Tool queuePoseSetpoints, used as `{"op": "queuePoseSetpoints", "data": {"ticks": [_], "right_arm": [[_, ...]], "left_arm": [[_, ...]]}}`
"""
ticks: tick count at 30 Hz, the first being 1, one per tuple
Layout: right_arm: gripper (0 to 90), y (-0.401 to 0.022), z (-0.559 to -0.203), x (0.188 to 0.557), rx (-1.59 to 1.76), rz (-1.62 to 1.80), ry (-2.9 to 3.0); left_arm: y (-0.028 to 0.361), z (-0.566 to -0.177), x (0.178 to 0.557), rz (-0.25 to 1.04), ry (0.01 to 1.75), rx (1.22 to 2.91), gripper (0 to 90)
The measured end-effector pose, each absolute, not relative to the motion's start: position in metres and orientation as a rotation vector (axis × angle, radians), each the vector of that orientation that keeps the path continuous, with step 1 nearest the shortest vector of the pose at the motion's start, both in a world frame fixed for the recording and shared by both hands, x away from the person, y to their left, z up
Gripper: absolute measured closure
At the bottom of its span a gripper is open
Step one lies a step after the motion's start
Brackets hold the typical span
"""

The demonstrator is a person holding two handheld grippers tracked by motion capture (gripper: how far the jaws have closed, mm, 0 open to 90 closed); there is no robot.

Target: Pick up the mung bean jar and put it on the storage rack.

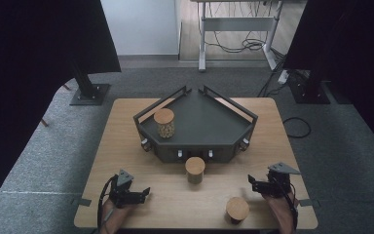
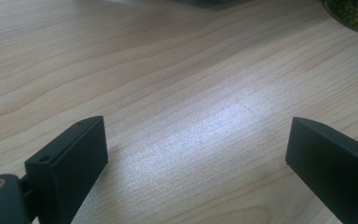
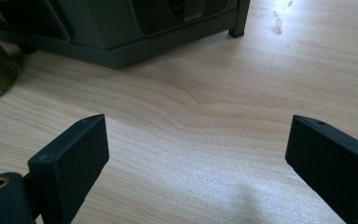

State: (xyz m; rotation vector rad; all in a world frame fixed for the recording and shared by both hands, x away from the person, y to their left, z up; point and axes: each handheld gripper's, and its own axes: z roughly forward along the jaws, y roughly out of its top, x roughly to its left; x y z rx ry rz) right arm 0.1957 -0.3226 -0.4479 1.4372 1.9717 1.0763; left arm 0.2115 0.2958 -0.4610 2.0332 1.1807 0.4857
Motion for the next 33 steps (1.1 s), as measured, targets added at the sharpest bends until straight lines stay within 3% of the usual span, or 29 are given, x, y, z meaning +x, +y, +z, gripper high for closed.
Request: {"op": "queuePoseSetpoints", "data": {"ticks": [33], "right_arm": [[7.0, -0.297, -0.405, 0.172, 1.363, 1.146, 1.910]], "left_arm": [[0.287, -0.462, 0.213, 0.528, 1.186, 2.080, 2.4]]}}
